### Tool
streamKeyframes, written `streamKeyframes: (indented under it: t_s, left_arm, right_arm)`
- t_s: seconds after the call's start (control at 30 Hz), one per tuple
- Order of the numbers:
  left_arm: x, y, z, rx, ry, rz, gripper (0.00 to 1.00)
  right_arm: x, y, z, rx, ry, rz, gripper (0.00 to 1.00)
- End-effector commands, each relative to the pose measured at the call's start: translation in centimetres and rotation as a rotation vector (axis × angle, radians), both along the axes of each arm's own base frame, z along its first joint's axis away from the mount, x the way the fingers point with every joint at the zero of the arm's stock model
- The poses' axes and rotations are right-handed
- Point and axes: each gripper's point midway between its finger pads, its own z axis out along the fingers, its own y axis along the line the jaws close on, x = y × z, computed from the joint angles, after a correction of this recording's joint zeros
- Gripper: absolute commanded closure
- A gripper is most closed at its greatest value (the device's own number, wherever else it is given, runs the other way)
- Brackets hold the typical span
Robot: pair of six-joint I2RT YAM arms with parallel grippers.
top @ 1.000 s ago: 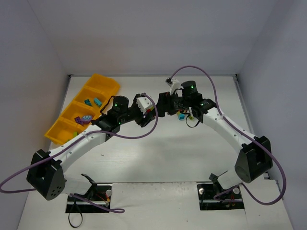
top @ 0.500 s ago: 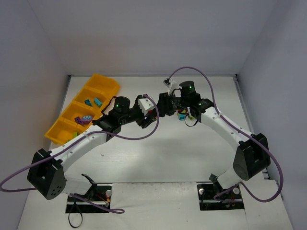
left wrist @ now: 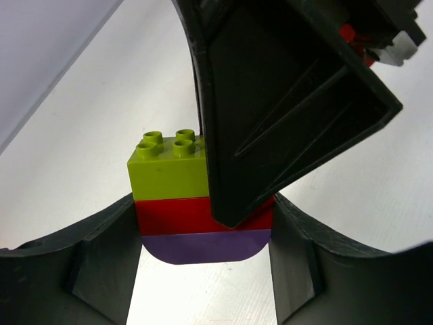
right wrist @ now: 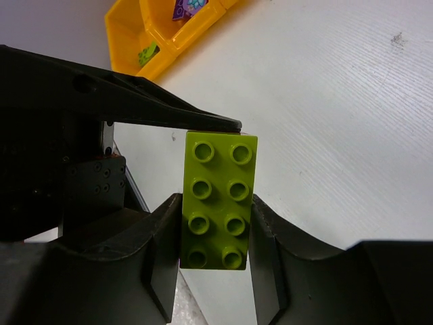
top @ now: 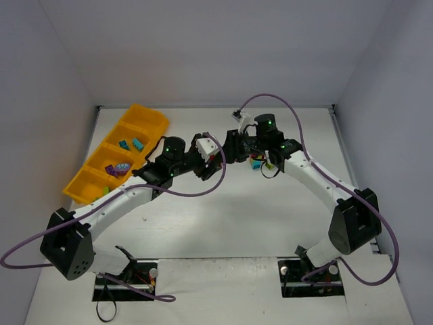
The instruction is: Sort the legos into containers by color
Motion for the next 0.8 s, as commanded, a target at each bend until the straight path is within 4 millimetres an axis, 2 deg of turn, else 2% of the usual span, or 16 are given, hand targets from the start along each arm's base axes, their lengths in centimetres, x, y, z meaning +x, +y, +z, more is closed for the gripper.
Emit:
streamKeyframes:
  t_s: [0.0,0.07,0.2,0.37,0.43,0.47,0.5,0.63,0.77]
  left_arm:
    - [1.9,-0.2,5.0,-0.142,-0.078,0.103,0.47]
    - [2.9,0.6,5.2,-0.158,-0.058,0.184,0.44]
    - [2.8,0.9,5.5,-0.214,0.008,0.177,0.42]
    - [3.6,2.2,6.4,-0.330,0.104,0.174,0.36]
    - [3.4,2.3,6.6,-0.355,0.134,0.164,0.30]
    - [3.5,2.6,6.7,-0.360,0.134,0.162,0.21]
    - [3.3,2.5,6.7,-0.359,0.135,0.153,0.19]
    - [2.5,2.5,6.2,-0.348,0.162,0.119,0.19]
    - [2.5,3.5,6.2,-0.439,0.197,0.105,0.19]
  right_arm:
    - [1.4,-0.2,2.9,0.044,-0.111,-0.010,1.00]
    - [2.0,-0.9,3.4,0.048,-0.119,-0.034,1.00]
    - [3.0,-1.9,4.1,0.054,-0.136,-0.065,1.00]
    - [3.5,-2.3,4.4,0.059,-0.142,-0.075,1.00]
    - [3.5,-2.3,4.3,0.061,-0.137,-0.073,1.00]
    - [3.5,-2.3,4.2,0.060,-0.135,-0.075,1.00]
    - [3.5,-2.3,4.3,0.063,-0.135,-0.076,1.00]
    - [3.5,-2.3,4.7,0.071,-0.141,-0.080,1.00]
    - [3.6,-2.2,5.2,0.081,-0.151,-0.078,1.00]
